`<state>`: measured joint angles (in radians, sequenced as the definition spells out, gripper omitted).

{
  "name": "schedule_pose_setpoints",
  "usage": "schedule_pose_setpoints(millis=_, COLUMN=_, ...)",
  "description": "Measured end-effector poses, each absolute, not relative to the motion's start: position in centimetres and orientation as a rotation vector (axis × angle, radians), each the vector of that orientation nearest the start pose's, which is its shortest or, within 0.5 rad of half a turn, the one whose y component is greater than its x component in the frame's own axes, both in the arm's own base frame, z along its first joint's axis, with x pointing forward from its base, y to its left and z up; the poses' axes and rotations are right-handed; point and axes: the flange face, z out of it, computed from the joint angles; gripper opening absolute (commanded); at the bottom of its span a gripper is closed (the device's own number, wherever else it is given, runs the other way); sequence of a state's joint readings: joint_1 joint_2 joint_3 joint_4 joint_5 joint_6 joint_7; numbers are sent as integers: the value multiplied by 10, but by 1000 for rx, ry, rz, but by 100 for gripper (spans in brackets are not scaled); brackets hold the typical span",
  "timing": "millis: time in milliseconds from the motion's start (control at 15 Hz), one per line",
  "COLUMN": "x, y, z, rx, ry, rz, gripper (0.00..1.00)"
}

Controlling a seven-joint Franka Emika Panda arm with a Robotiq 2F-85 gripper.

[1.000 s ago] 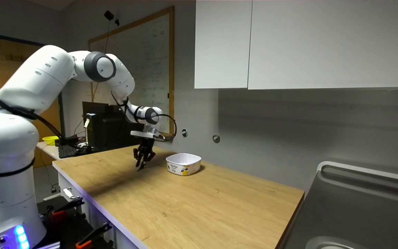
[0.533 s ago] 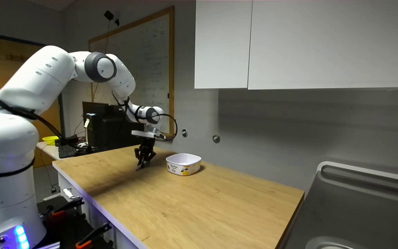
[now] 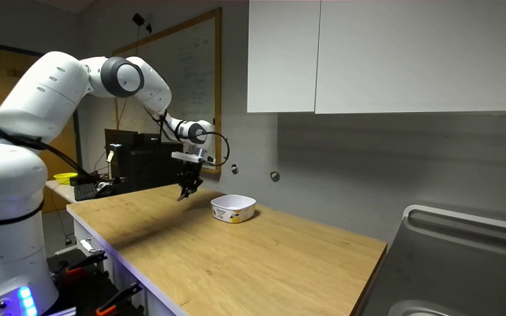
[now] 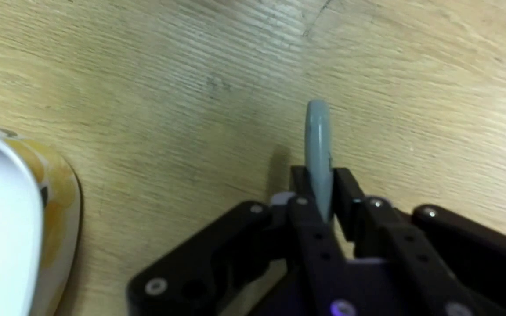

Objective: Put the marker in the lunchbox

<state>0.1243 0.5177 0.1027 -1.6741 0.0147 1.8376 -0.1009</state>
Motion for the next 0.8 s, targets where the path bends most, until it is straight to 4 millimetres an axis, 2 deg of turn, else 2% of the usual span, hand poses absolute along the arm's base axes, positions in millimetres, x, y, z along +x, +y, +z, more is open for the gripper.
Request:
schedule_pose_setpoints(millis=267, x=623, y=128, z=345, rx=-3006, ry=-405, rz=390, gripper=8)
schedule_pose_setpoints(millis=467, x=626, y=106, z=383, rx=-3016, ry=-333, rz=296, gripper=8)
schedule_pose_setpoints(millis=600, x=631, y=85, z=393, rx=-3029, ry=-270, rz=267, gripper=8)
schedule_pose_setpoints(millis=800, x=637, y=52, z=388, rx=-3039, ry=-178, rz=275, gripper=8)
